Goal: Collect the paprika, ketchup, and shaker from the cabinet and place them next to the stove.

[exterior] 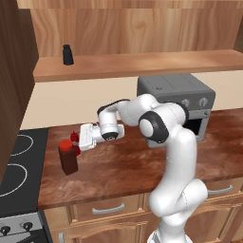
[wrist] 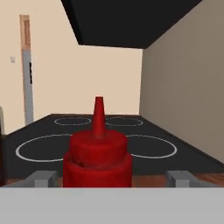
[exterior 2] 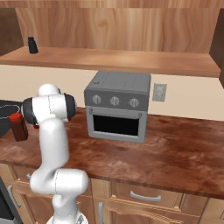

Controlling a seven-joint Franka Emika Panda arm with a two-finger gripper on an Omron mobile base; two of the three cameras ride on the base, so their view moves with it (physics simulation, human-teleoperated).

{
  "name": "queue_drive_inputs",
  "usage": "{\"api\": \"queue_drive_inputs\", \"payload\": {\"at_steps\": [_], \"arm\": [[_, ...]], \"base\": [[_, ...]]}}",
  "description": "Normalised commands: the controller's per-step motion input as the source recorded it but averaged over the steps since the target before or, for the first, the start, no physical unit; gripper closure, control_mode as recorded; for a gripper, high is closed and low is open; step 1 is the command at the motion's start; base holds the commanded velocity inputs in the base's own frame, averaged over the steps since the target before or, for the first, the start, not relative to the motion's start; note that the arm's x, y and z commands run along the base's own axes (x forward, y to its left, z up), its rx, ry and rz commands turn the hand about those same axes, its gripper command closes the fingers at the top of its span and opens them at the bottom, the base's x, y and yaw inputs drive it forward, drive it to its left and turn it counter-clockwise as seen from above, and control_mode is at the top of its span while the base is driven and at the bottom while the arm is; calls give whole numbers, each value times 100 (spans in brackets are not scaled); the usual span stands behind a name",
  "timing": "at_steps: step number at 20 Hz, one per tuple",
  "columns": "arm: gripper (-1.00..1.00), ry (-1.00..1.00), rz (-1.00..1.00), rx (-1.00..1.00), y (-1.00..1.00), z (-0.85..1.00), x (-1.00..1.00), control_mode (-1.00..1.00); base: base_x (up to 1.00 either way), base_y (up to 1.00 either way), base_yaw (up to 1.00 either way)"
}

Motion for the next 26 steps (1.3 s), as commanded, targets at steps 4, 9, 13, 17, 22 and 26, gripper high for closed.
{"api": "queue_drive_inputs", "payload": {"at_steps": [4,9,13,17,22,26], "arm": [[-100,0,-4,0,-1,42,-2,-100],[-100,0,-5,0,-5,66,-13,-100],[-100,-2,-7,-1,-12,77,-26,-100],[-100,-6,-7,-3,-9,89,-39,-100],[-100,-1,-13,-1,-20,98,-49,-100],[-100,0,-15,-3,-22,100,-50,-100]], "base": [[0,0,0],[0,0,0],[0,0,0],[0,0,0],[0,0,0],[0,0,0]]}}
